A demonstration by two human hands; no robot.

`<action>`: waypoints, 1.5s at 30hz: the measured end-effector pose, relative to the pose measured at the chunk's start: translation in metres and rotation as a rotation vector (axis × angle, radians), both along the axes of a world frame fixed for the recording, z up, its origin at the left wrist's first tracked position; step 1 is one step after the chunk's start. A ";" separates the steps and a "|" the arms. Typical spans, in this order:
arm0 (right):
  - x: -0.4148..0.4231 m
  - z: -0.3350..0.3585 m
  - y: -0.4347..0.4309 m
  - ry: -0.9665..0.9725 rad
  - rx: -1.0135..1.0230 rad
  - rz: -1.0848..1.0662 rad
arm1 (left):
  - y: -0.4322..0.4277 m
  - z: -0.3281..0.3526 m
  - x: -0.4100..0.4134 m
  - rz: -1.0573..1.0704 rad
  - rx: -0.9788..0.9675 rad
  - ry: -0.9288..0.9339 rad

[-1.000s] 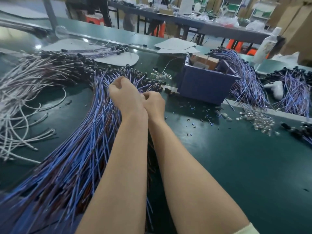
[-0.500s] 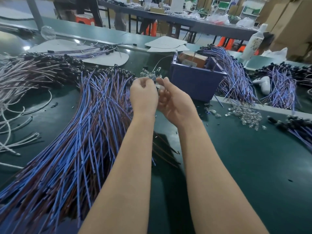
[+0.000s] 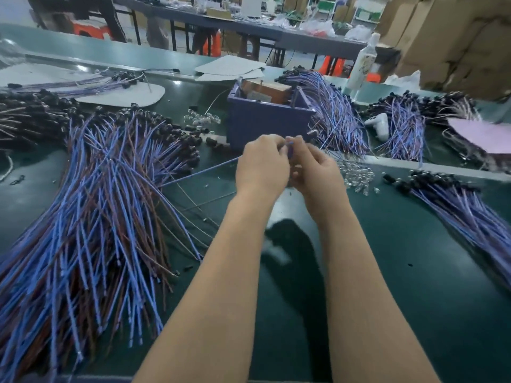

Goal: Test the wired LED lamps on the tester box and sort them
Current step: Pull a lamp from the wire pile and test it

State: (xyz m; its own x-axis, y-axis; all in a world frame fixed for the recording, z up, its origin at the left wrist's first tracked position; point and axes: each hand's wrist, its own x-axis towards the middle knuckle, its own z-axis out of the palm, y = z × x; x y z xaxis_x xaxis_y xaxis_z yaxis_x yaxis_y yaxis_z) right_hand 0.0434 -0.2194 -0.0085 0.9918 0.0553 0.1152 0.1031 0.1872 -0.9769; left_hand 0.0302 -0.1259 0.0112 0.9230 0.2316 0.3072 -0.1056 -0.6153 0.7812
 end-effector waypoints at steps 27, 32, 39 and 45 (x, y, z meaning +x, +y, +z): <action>0.017 -0.030 -0.030 -0.065 0.070 -0.247 | -0.024 -0.044 0.014 -0.171 -0.004 0.007; 0.020 -0.027 -0.054 0.057 0.504 -0.589 | -0.012 -0.045 0.012 -0.157 0.014 0.057; 0.014 -0.031 -0.032 0.037 0.149 -0.137 | -0.022 -0.045 0.012 -0.157 -0.117 0.001; 0.015 -0.033 -0.035 -0.027 -0.054 -0.252 | -0.021 -0.050 0.011 -0.197 -0.041 0.015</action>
State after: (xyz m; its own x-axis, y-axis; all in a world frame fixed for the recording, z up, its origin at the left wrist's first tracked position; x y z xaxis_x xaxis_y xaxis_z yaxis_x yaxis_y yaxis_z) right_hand 0.0579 -0.2548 -0.0417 0.9718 -0.1859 0.1450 0.1655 0.0998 -0.9811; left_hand 0.0416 -0.1466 -0.0385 0.9563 0.0586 0.2866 -0.2084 -0.5513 0.8078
